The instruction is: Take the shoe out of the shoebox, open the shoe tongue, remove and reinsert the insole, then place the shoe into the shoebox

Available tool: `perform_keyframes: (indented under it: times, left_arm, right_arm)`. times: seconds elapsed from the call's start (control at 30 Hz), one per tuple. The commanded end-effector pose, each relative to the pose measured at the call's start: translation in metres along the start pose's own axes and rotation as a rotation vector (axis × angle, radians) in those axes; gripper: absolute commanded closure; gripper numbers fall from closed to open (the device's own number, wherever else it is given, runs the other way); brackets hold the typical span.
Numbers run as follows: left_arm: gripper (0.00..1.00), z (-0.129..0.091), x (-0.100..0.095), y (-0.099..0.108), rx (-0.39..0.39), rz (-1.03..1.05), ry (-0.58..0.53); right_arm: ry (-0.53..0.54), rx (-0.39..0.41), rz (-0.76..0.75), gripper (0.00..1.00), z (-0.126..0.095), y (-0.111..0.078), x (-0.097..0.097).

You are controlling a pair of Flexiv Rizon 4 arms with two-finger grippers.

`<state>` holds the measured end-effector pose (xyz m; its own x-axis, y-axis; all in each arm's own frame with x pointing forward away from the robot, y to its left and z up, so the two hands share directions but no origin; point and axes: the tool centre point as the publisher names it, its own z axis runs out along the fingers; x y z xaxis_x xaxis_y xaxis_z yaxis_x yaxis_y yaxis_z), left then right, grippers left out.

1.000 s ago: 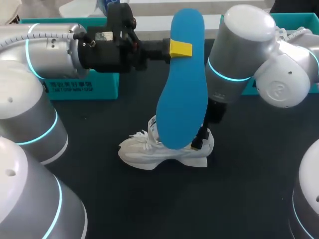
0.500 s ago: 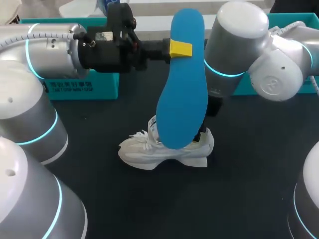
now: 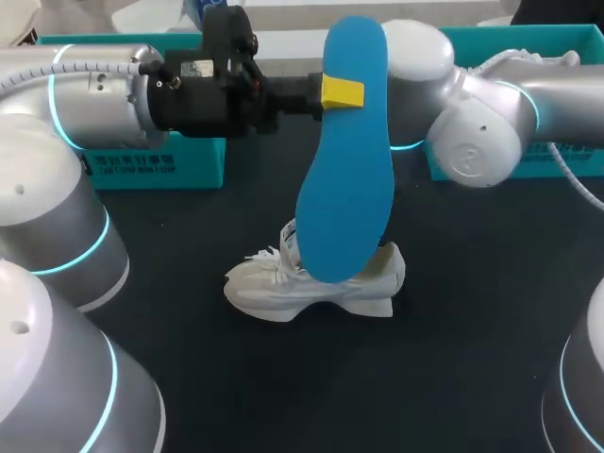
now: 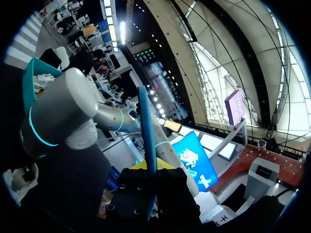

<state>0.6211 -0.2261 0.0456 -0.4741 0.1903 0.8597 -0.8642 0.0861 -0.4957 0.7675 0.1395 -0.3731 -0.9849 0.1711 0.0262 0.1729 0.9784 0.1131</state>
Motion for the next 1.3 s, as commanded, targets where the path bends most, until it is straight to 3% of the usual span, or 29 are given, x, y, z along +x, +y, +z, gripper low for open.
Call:
perform_keyframes:
  times: [0.03, 0.1, 0.17, 0.23, 0.53, 0.63, 0.8, 0.9, 1.0, 1.07, 1.3]
  left_arm:
    - [1.00, 0.001, -0.001, 0.000, -0.001, 0.000, -0.001]
    - [1.00, 0.001, -0.001, 0.000, -0.001, 0.000, -0.001]
    - [1.00, 0.001, -0.001, 0.000, -0.001, 0.000, -0.001]
    - [1.00, 0.001, -0.001, 0.000, -0.001, 0.000, -0.001]
    - [1.00, 0.001, -0.001, 0.000, -0.001, 0.000, -0.001]
    - [1.00, 0.001, -0.001, 0.000, -0.001, 0.000, -0.001]
    - [1.00, 0.001, -0.001, 0.000, -0.001, 0.000, -0.001]
    - [1.00, 0.001, -0.001, 0.000, -0.001, 0.000, -0.001]
    - [1.00, 0.001, -0.001, 0.000, -0.001, 0.000, -0.001]
    - [1.00, 0.001, -0.001, 0.000, -0.001, 0.000, -0.001]
    - [1.00, 0.001, -0.001, 0.000, -0.001, 0.000, -0.001]
  right_arm:
    - [0.024, 0.027, 0.005, 0.56, 0.020, 0.009, -0.001]
    - [0.028, 0.024, 0.010, 0.61, 0.022, 0.009, 0.001]
    - [0.034, 0.029, 0.022, 0.77, 0.023, 0.008, 0.002]
    - [0.035, 0.035, 0.035, 1.00, 0.023, 0.006, 0.004]
    - [0.045, 0.039, 0.082, 1.00, 0.010, -0.002, 0.008]
    - [0.057, -0.004, 0.151, 1.00, 0.003, -0.003, 0.012]
    - [0.109, -0.077, 0.449, 1.00, -0.012, -0.009, 0.022]
    - [0.087, -0.138, 0.633, 1.00, -0.019, -0.010, 0.025]
    - [0.069, -0.113, 0.748, 1.00, -0.022, -0.011, 0.027]
    - [0.041, -0.184, 0.765, 1.00, -0.022, -0.011, 0.025]
    - [0.041, -0.184, 0.765, 1.00, -0.022, -0.011, 0.025]
